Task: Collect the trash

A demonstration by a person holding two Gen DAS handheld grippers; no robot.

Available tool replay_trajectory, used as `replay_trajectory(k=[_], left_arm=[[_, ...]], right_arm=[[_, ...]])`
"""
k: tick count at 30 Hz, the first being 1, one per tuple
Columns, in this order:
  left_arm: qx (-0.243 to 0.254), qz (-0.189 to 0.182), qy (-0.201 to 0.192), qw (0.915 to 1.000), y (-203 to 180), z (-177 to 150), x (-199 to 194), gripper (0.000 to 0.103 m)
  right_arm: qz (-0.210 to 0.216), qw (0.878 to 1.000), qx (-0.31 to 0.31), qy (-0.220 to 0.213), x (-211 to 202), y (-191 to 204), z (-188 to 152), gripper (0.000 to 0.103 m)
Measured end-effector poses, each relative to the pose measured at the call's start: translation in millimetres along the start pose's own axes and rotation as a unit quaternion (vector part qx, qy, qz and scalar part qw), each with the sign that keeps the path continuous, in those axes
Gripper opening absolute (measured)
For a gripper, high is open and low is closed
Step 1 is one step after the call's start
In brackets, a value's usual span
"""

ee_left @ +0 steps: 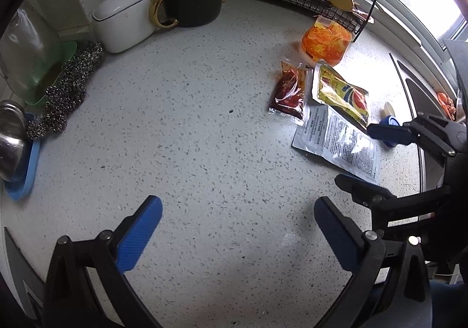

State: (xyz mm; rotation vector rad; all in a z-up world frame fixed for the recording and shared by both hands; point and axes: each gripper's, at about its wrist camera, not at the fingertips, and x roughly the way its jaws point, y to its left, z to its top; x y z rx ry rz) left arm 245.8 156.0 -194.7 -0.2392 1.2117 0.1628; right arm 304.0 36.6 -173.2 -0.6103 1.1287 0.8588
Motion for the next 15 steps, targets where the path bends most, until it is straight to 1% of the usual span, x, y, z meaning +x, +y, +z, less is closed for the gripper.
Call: replay_trajectory(k=[1, 4, 6, 8, 11, 14, 15], left_arm=[[-0.002, 0.001, 0.001, 1.0, 1, 0, 1, 0.103], [-0.011, 0.0, 0.002, 0.9999, 7, -3, 2, 0.103], [-0.014, 0.0, 0.003, 0.9999, 12, -5, 3, 0.103], [-0.014, 0.001, 0.004, 0.9999, 17, -8, 2, 0.103], [-0.011, 0.013, 0.009, 0.9998, 23, -10, 5, 0.103], [-0.014, 0.008, 0.012, 0.9998, 29, -12, 7, 0.103], [-0.014, 0.008, 0.012, 0.9998, 31, -12, 8, 0.103]], right_arm=[[-0.008, 1.0, -0.005, -0.006, -3, -1, -1, 0.066], [-0.056, 0.998, -0.031, -0.02, -6, 10, 3, 0.066], [-0.095, 0.994, -0.052, -0.026, -4, 23, 3, 0.066], [-0.125, 0.989, -0.07, -0.033, 1, 34, 1, 0.066], [-0.151, 0.984, -0.083, -0.04, 9, 47, 0, 0.066], [-0.18, 0.979, -0.084, -0.049, 11, 51, 2, 0.067], [-0.184, 0.978, -0.083, -0.051, 11, 52, 2, 0.067]])
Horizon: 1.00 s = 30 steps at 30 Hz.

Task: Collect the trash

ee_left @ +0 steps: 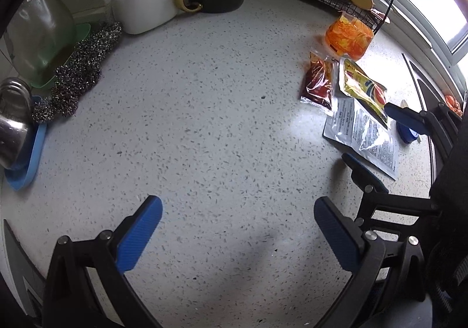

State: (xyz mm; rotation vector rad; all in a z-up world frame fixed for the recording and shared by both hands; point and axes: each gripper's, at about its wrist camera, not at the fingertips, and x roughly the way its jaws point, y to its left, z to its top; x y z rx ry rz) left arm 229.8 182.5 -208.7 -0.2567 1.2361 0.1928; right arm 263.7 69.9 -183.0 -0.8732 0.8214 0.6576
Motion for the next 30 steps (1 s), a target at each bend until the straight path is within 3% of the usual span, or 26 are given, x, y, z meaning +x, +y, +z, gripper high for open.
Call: replay_trajectory(k=[7, 8, 10, 12, 18, 30], left_arm=[[-0.001, -0.001, 0.003, 1.0, 5, 1, 5, 0.103], [-0.001, -0.002, 0.003, 1.0, 5, 1, 6, 0.103], [0.001, -0.003, 0.003, 1.0, 4, 2, 6, 0.103], [0.002, -0.004, 0.002, 1.0, 1, 5, 7, 0.103], [0.01, -0.004, -0.001, 0.9999, -8, 9, 2, 0.103], [0.041, -0.008, -0.008, 0.9991, -42, 18, -15, 0.103]], right_arm=[[-0.019, 0.999, 0.027, -0.003, 19, -12, 11, 0.065], [-0.017, 0.999, 0.032, -0.004, 22, -12, 12, 0.06], [-0.008, 0.999, 0.036, 0.001, 25, -12, 11, 0.021], [0.002, 0.999, 0.042, 0.01, 27, -14, 10, 0.006], [0.015, 0.997, 0.073, -0.003, 20, -29, 6, 0.0], [0.023, 0.992, 0.119, -0.026, -11, -60, -10, 0.0]])
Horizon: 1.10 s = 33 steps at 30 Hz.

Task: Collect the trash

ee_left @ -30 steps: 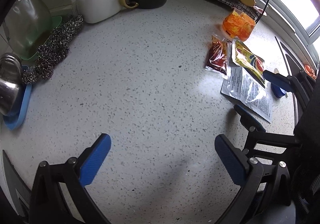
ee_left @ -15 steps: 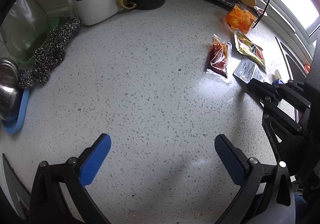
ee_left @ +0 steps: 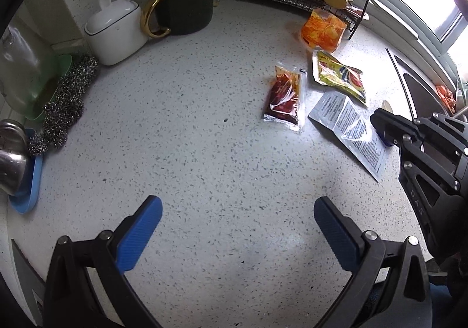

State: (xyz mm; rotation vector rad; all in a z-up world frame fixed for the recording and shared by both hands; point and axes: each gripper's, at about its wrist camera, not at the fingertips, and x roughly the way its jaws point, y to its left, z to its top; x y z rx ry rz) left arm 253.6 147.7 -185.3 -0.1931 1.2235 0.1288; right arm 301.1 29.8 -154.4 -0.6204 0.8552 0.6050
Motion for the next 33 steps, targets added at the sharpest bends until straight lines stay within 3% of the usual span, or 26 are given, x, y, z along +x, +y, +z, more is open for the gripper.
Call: replay_trajectory(k=[9, 17, 23, 24, 25, 30, 33], left_arm=[[0.032, -0.008, 0.002, 0.9995, -24, 33, 10, 0.103], [0.077, 0.016, 0.01, 0.9969, -38, 89, 52, 0.103], [0.101, 0.019, 0.03, 0.9942, -49, 108, 81, 0.102], [0.104, 0.02, 0.034, 0.9938, -50, 109, 84, 0.1], [0.106, 0.02, 0.04, 0.9933, -51, 109, 87, 0.091], [0.11, 0.011, 0.037, 0.9932, -58, 110, 89, 0.076], [0.119, 0.007, 0.036, 0.9922, -66, 108, 87, 0.061]], right_arm=[[0.007, 0.997, 0.068, 0.029, -2, -44, -25, 0.0], [0.012, 0.99, 0.123, 0.067, 1, -75, -49, 0.0], [0.015, 0.984, 0.152, 0.09, 5, -92, -62, 0.0], [0.016, 0.983, 0.157, 0.093, 7, -95, -63, 0.0], [0.016, 0.982, 0.161, 0.096, 8, -97, -64, 0.0], [0.023, 0.979, 0.178, 0.095, 9, -106, -63, 0.0], [0.024, 0.979, 0.178, 0.099, 11, -107, -62, 0.002]])
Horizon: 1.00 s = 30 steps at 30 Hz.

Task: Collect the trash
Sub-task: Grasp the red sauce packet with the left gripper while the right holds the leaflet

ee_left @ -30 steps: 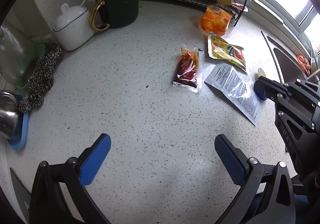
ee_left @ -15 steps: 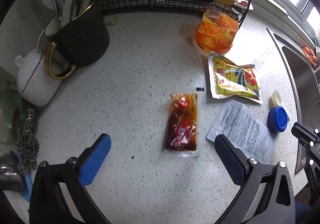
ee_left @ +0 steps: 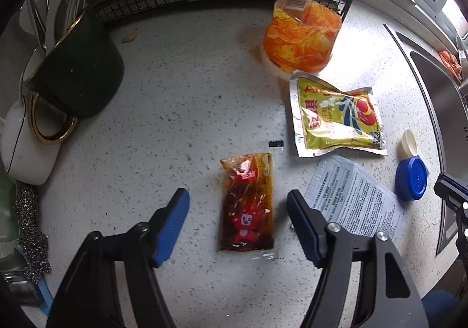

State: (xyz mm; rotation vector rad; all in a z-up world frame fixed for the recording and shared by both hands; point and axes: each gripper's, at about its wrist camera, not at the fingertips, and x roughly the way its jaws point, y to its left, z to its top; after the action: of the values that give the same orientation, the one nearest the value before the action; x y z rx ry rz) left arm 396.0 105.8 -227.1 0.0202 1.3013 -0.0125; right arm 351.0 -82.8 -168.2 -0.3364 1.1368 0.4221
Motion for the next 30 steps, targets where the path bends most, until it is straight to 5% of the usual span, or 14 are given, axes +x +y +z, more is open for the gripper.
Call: replay_trajectory(k=[2, 4, 9, 10, 16, 30], left_arm=[[0.004, -0.002, 0.002, 1.0, -5, -1, -2, 0.046], [0.008, -0.003, 0.002, 1.0, -10, -3, -2, 0.039], [-0.002, -0.017, -0.005, 0.9998, -14, -21, -11, 0.027], [-0.008, -0.02, -0.004, 0.9998, -13, -23, -12, 0.009], [-0.043, -0.034, -0.007, 0.9985, -2, -39, -21, 0.008], [-0.072, -0.035, -0.011, 0.9967, 35, -71, -50, 0.008]], right_arm=[[0.003, 1.0, 0.001, 0.003, 1, 0, 0, 0.01], [0.011, 1.0, 0.001, 0.002, 1, 0, 1, 0.03], [0.03, 0.999, -0.016, -0.004, -2, 10, 8, 0.044], [0.035, 0.999, -0.021, -0.004, -2, 13, 10, 0.052], [0.084, 0.995, -0.05, 0.002, 3, 28, 24, 0.074], [0.153, 0.98, -0.114, 0.061, 51, 74, 53, 0.077]])
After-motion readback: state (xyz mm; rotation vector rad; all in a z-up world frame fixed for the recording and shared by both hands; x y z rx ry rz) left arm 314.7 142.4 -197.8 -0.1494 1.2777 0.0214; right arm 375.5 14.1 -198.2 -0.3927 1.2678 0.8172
